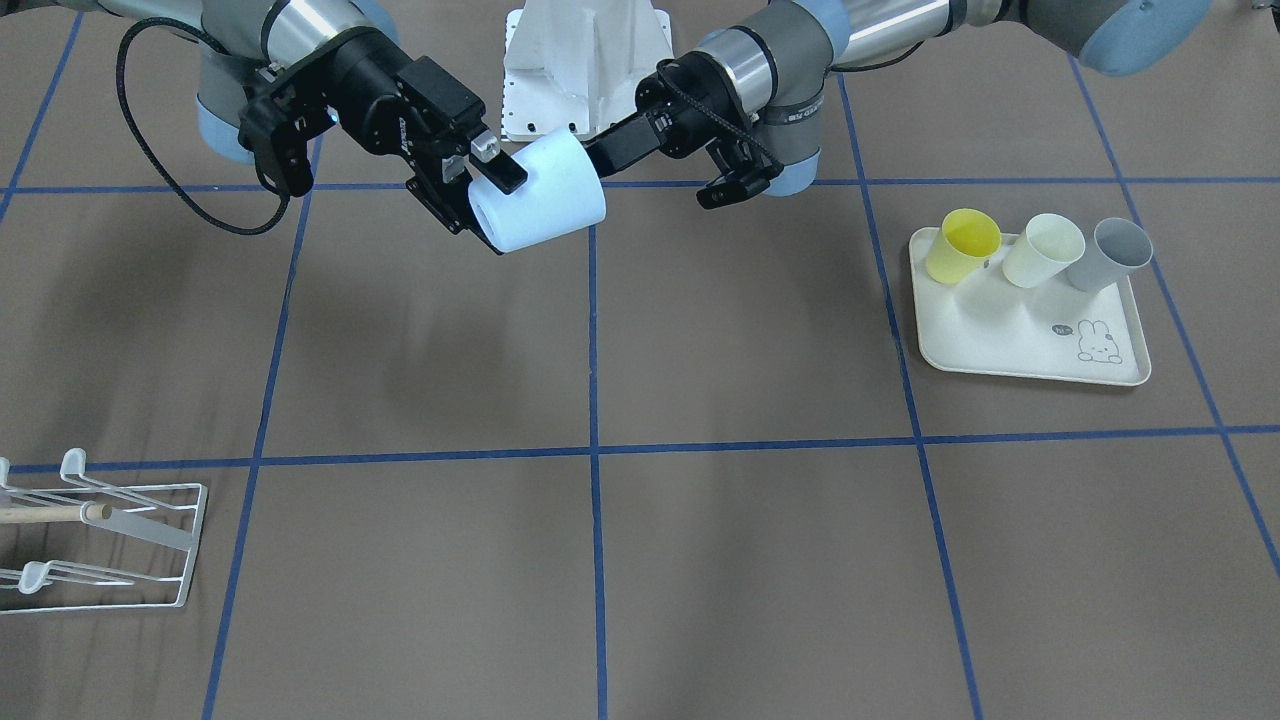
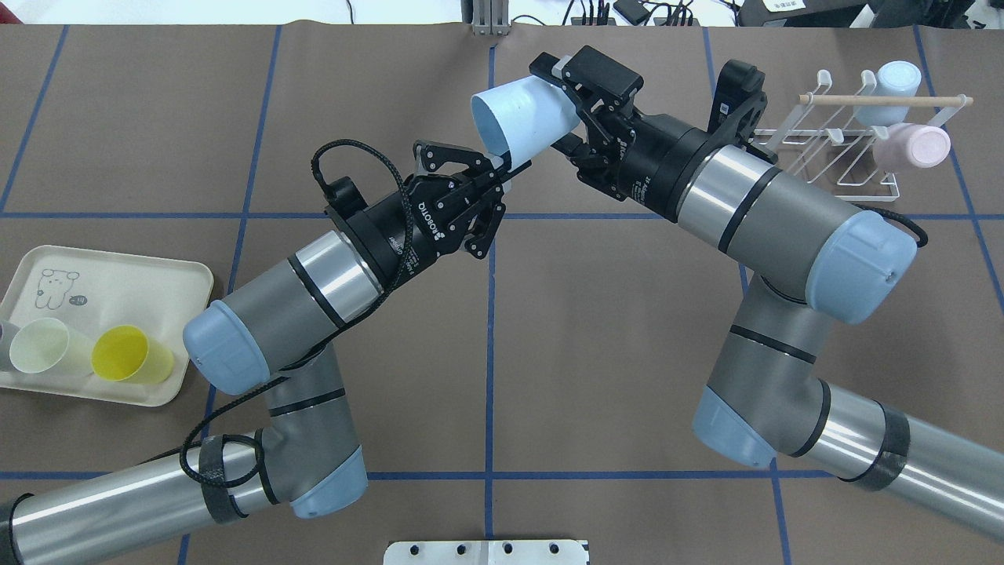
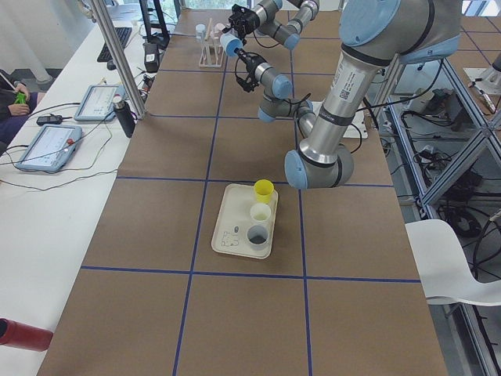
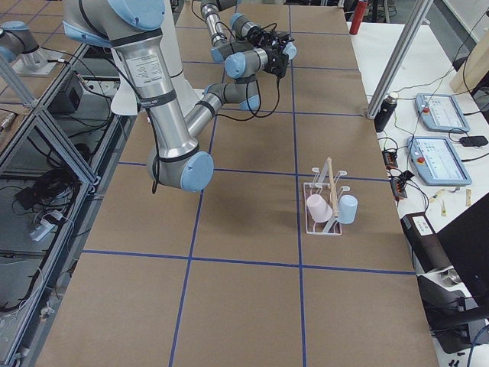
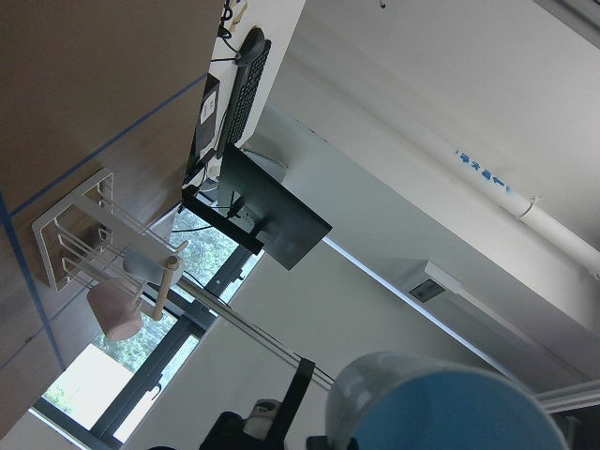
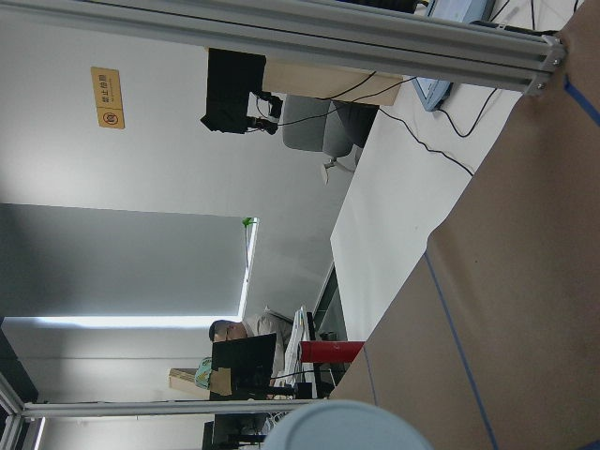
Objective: Transfer IKEA cup to right arm and place on rack
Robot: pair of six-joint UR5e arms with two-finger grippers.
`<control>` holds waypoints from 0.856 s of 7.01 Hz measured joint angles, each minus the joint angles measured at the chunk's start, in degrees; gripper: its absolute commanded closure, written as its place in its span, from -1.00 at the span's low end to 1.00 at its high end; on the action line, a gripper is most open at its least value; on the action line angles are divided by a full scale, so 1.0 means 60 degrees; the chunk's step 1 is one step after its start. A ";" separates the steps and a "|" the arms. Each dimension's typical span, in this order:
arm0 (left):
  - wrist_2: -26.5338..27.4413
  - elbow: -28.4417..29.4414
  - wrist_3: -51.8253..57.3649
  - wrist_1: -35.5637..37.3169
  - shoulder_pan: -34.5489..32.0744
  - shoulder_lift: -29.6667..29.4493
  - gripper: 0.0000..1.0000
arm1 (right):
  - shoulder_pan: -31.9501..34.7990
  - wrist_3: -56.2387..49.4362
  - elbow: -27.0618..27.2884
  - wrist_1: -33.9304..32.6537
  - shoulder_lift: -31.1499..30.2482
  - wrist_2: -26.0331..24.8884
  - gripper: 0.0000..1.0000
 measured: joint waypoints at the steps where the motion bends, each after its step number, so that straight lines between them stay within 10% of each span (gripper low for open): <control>1: 0.0043 0.0020 -0.0003 0.0008 0.0038 -0.0033 1.00 | -0.0016 0.0000 0.0000 0.0000 0.0000 0.0000 -0.98; 3: 0.0128 0.0067 -0.0006 0.0016 0.0116 -0.0099 1.00 | -0.0038 0.0000 0.0000 0.0000 0.0000 0.0000 -0.84; 5: 0.0142 0.0076 -0.0013 0.0020 0.0141 -0.0115 1.00 | -0.0043 0.0010 0.0000 0.0017 0.0010 0.0000 0.99; 6: 0.0141 0.0074 -0.0017 0.0001 0.0144 -0.0116 -0.01 | -0.0044 0.0033 -0.0001 0.0073 0.0011 0.0005 1.00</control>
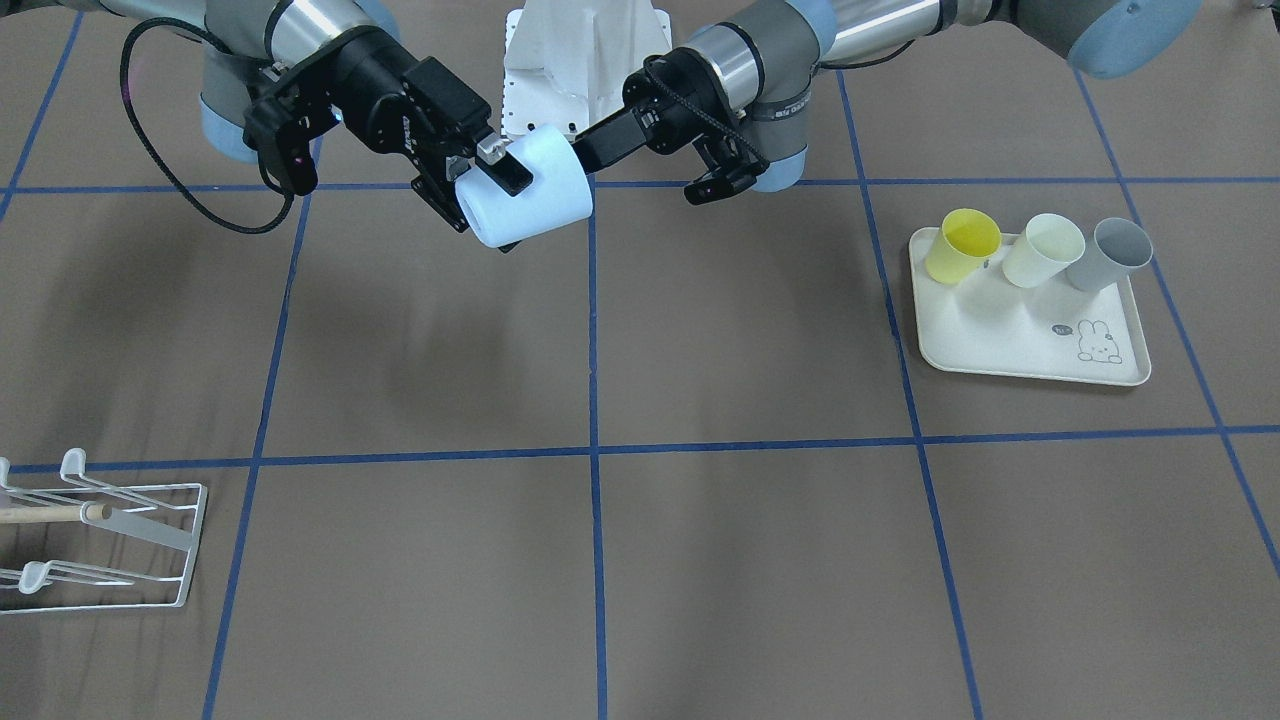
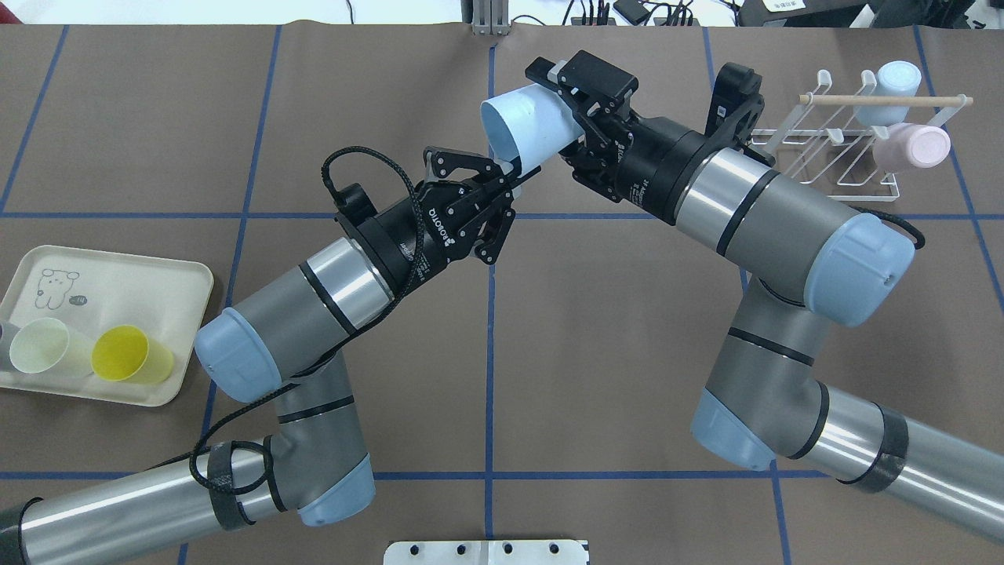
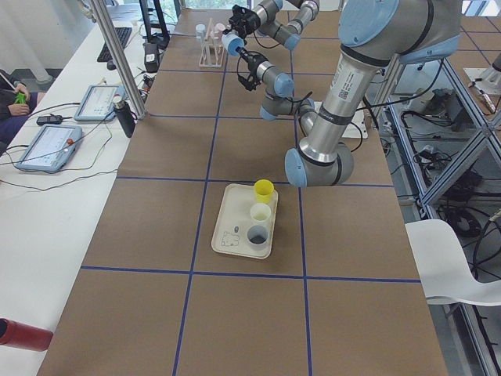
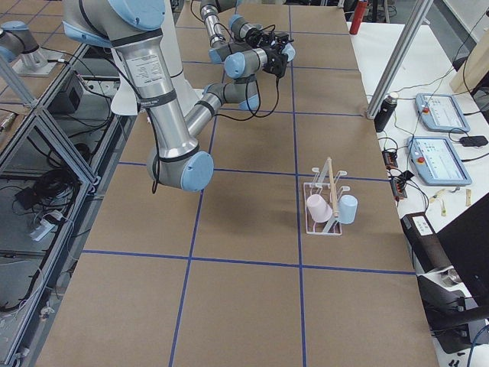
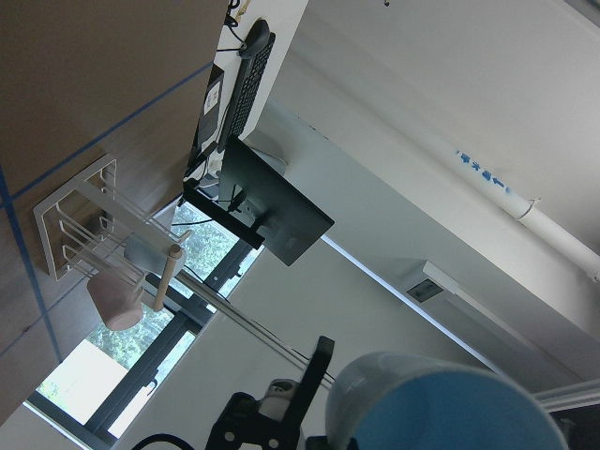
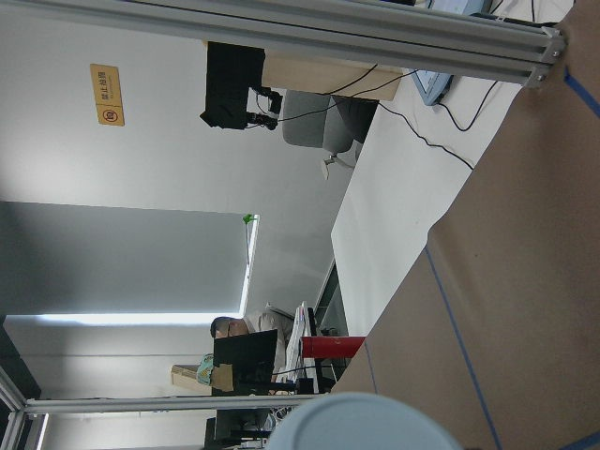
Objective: Transfer IKEA cup to right arm and place on rack
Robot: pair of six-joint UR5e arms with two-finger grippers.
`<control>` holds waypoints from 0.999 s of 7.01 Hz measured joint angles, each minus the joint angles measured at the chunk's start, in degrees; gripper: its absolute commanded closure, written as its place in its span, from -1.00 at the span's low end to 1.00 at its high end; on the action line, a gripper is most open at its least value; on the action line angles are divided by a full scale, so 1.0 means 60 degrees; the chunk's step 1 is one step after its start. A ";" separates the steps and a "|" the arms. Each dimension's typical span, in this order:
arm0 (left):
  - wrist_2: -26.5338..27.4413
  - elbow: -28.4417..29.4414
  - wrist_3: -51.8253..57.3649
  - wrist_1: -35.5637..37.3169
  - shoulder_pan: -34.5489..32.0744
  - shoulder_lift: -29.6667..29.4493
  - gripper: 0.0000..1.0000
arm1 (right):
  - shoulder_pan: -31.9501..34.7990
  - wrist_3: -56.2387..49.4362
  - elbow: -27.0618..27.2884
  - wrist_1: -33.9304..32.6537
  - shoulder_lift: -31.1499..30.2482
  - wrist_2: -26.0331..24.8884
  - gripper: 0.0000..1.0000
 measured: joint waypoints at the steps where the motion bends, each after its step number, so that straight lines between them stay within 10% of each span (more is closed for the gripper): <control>1: -0.0020 -0.0022 -0.0007 -0.0030 -0.0002 0.0000 -0.99 | -0.0002 0.0024 -0.0009 0.0061 0.0013 0.0002 1.00; 7: 0.0084 -0.0530 0.0455 -0.0065 -0.0088 0.0275 -1.00 | 0.0606 0.0020 -0.0169 0.0062 0.0083 0.0012 1.00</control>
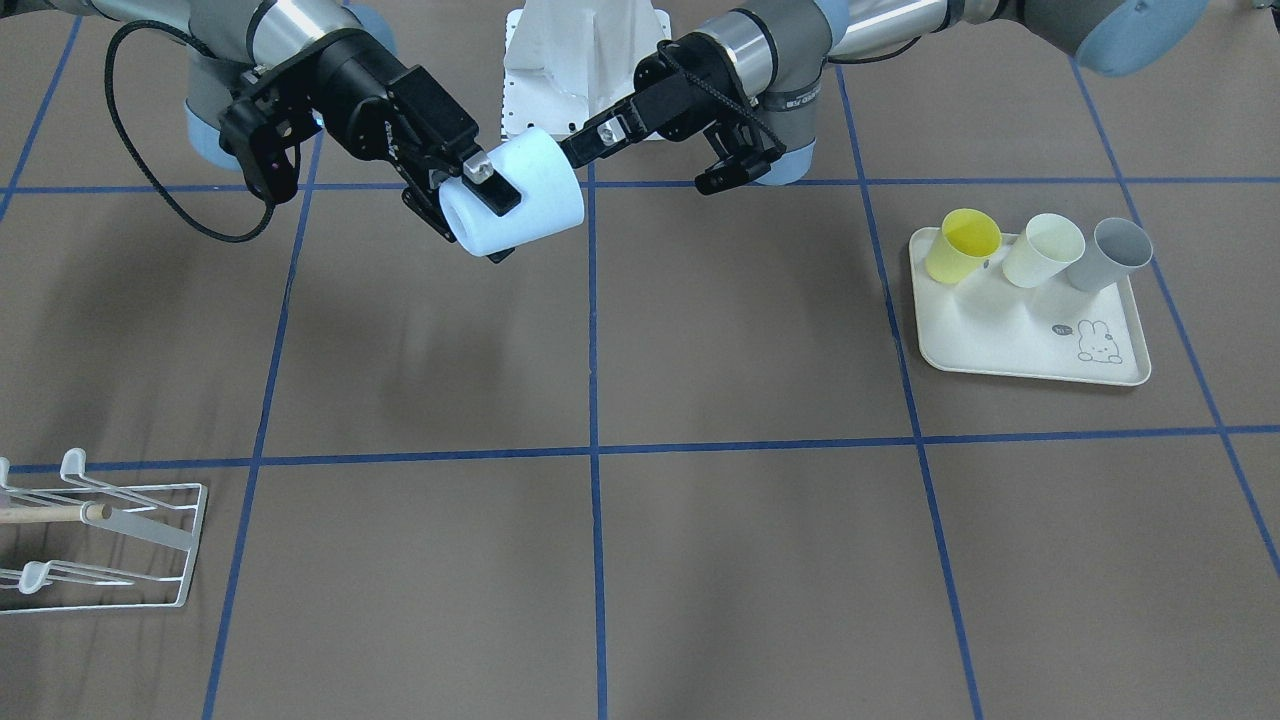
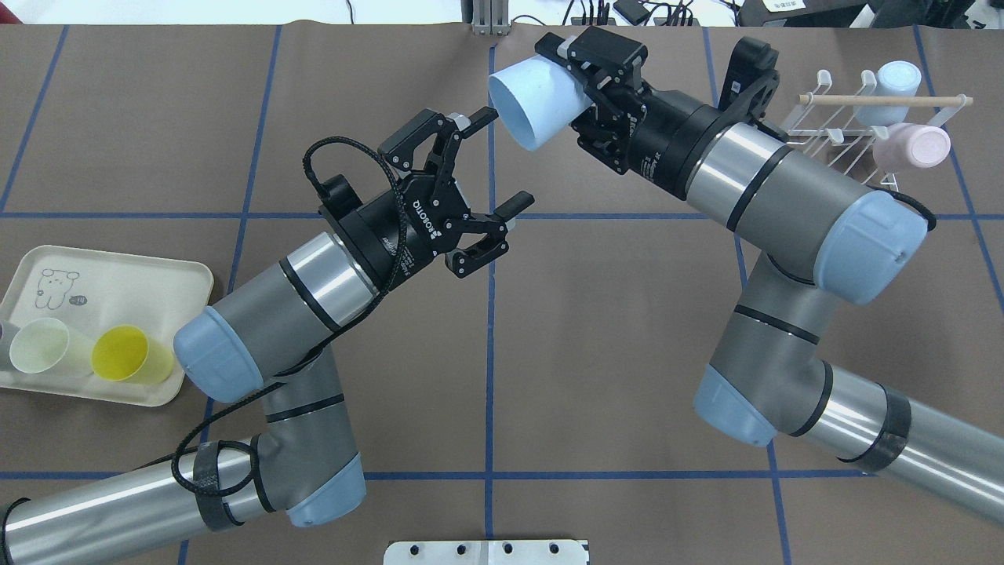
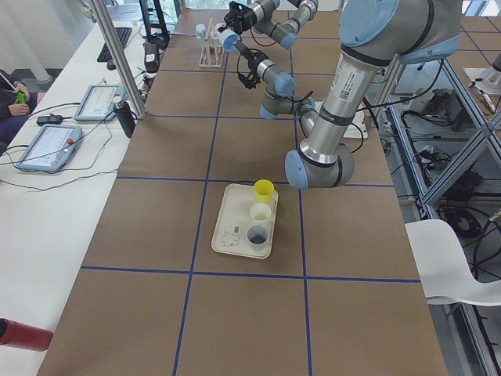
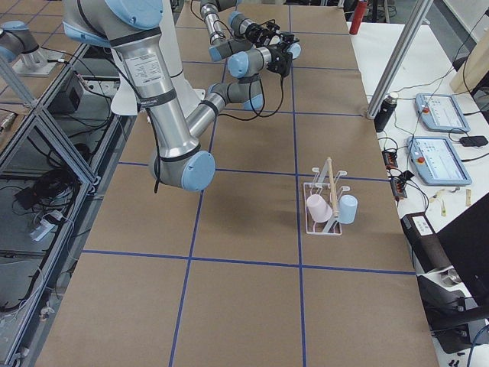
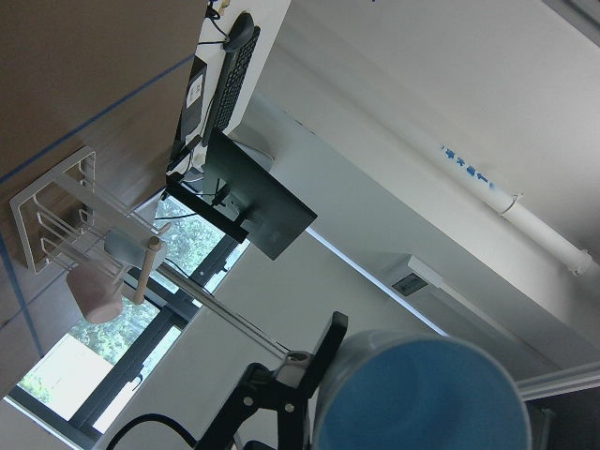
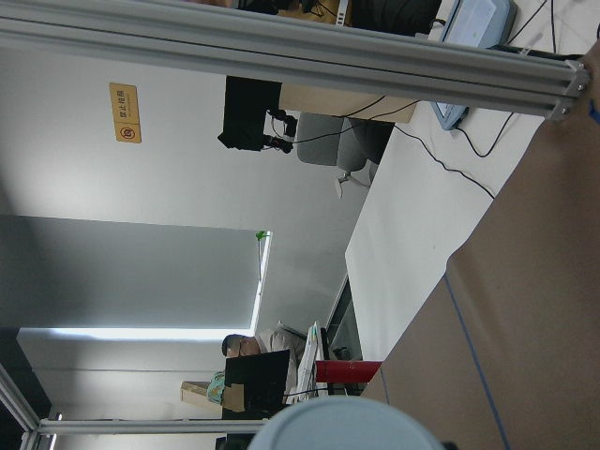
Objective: Transfer IKEA cup to right arm and place on rack
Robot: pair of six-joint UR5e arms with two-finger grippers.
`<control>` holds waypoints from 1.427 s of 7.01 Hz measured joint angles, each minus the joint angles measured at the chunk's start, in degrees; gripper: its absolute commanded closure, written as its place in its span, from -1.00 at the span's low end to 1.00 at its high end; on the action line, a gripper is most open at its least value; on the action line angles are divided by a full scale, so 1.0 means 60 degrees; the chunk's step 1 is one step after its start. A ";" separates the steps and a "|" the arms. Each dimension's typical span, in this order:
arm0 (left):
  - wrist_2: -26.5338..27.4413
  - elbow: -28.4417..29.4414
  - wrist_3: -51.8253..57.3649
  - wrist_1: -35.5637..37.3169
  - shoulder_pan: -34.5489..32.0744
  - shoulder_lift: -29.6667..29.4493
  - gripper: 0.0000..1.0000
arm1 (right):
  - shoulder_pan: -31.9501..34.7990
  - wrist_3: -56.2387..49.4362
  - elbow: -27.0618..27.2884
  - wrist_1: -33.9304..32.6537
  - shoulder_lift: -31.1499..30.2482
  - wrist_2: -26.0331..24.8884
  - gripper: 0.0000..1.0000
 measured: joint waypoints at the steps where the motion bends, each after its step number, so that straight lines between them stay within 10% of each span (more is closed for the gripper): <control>1: -0.0026 -0.0214 0.0483 -0.0010 -0.0011 0.0218 -1.00 | 0.0382 -0.0009 -0.0084 -0.0041 -0.0059 0.0037 1.00; 5: -0.0085 -0.1545 0.2610 0.0339 -0.0024 0.1795 -1.00 | 0.1585 -0.2839 0.0496 -0.2473 -0.1470 0.0340 1.00; 10: -0.0096 -0.1843 0.3784 0.1413 -0.0025 0.2078 -1.00 | 0.2200 -0.7909 0.1094 -0.4291 -0.4198 -0.1666 1.00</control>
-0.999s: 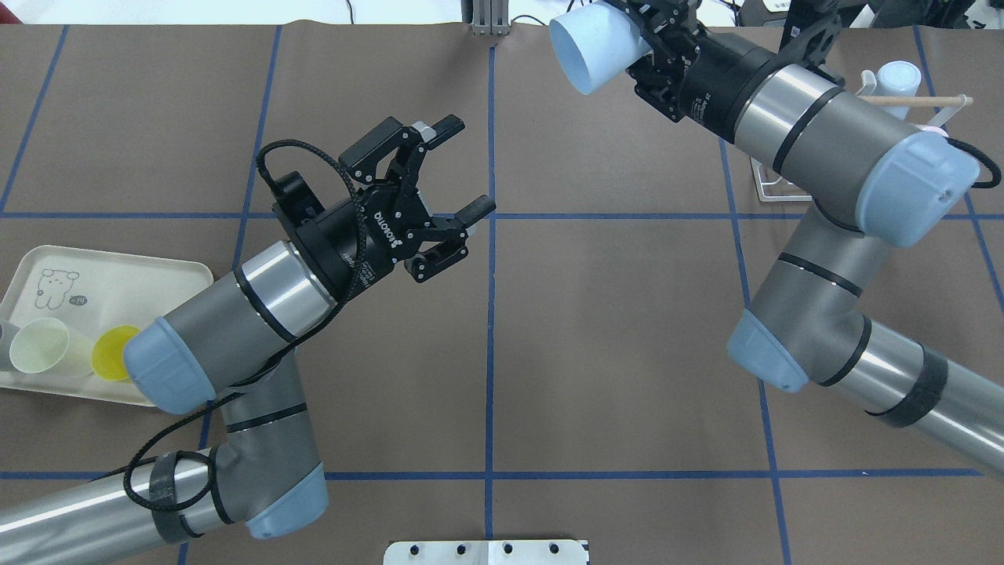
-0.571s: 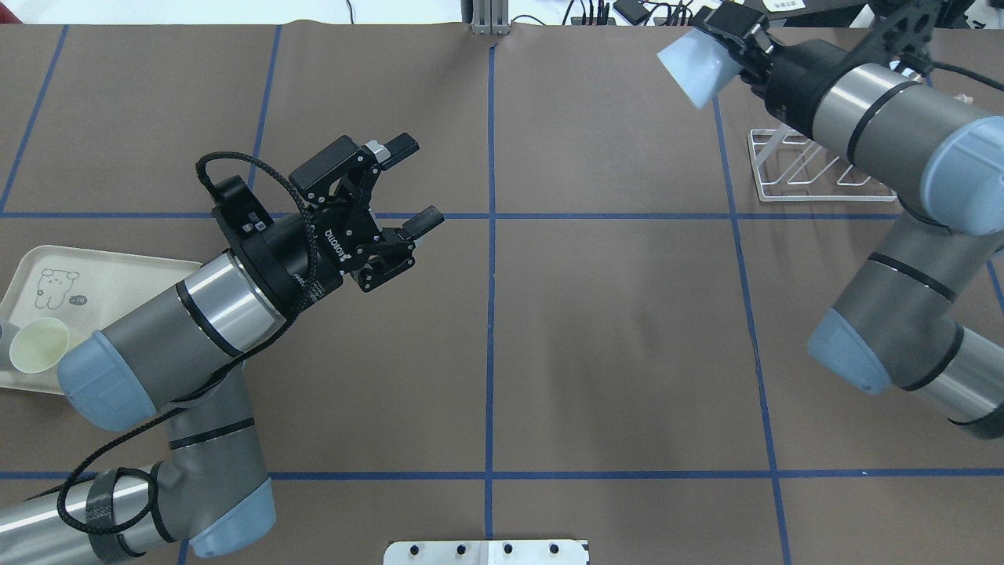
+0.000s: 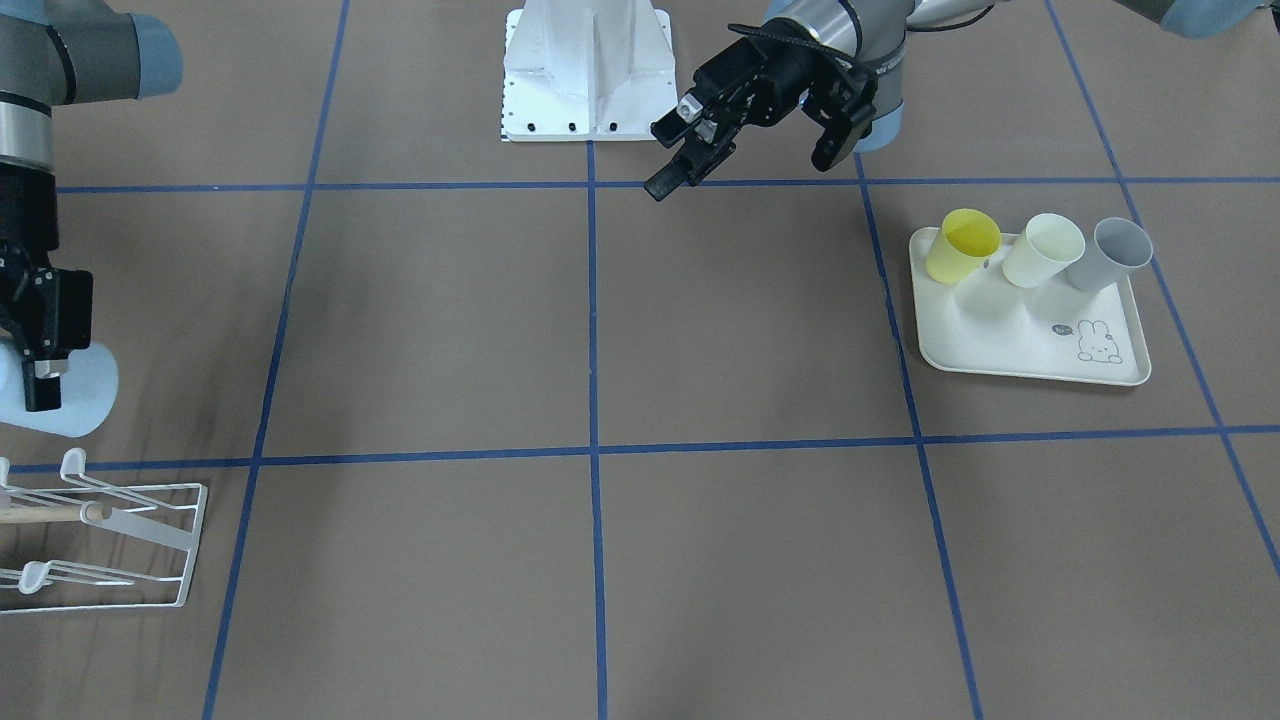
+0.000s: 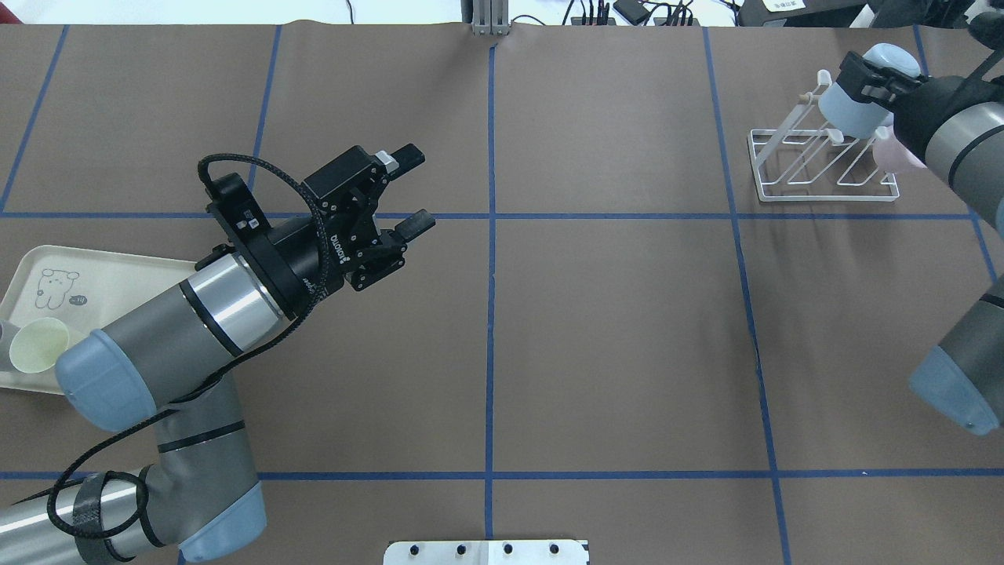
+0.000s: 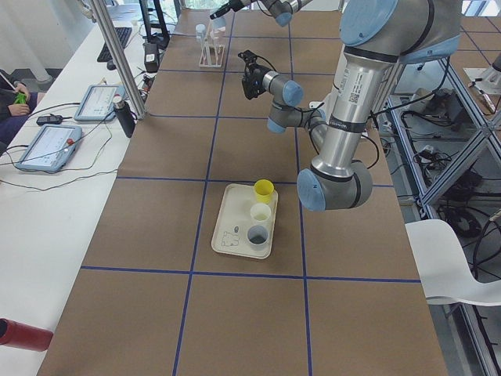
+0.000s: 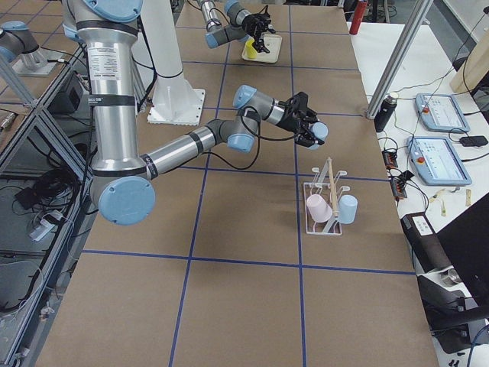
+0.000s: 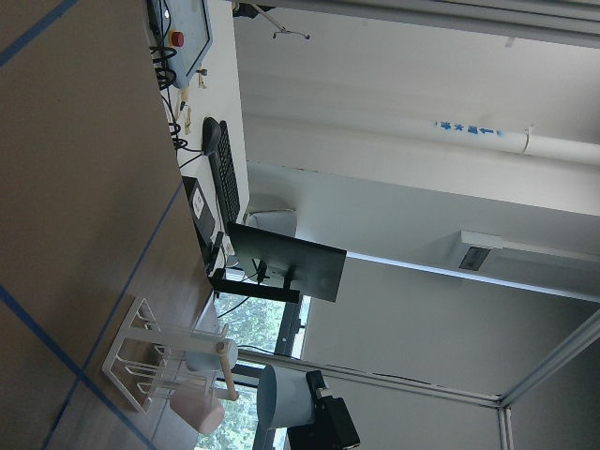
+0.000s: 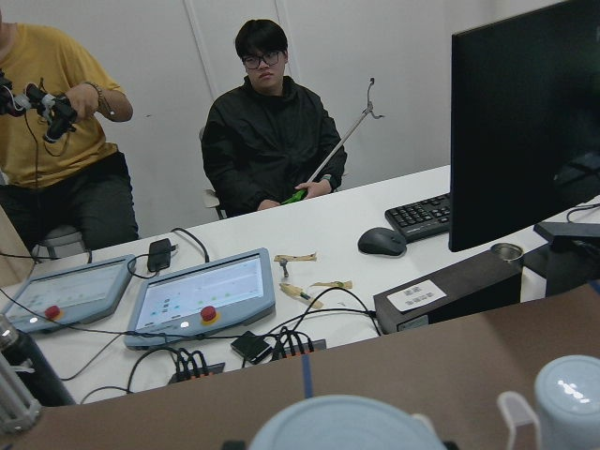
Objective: Transfer IKEA cup to right arm and place on rack
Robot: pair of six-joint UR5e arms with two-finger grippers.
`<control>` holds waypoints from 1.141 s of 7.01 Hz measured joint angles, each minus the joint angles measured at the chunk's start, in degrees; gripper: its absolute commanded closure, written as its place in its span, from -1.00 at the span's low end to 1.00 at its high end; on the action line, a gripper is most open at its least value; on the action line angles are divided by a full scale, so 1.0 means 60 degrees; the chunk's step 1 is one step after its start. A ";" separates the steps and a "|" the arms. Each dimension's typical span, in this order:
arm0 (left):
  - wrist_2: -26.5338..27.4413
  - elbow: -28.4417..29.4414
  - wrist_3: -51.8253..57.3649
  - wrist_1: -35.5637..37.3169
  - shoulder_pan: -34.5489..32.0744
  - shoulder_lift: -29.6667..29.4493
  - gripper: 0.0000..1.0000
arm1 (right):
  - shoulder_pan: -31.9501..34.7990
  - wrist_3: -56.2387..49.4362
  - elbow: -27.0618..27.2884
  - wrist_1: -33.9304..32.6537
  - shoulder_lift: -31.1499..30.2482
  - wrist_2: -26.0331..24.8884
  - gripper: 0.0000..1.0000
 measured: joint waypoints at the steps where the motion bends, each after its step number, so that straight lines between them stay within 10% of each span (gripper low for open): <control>1: 0.0000 0.0017 0.0017 0.0013 0.0002 0.0002 -1.00 | -0.0003 -0.0308 -0.0295 0.0014 -0.0126 -0.0366 1.00; 8: 0.0000 0.0177 0.0012 0.0020 0.0093 0.0002 -1.00 | 0.0253 -0.1115 -0.1662 0.0095 0.0093 -0.0861 1.00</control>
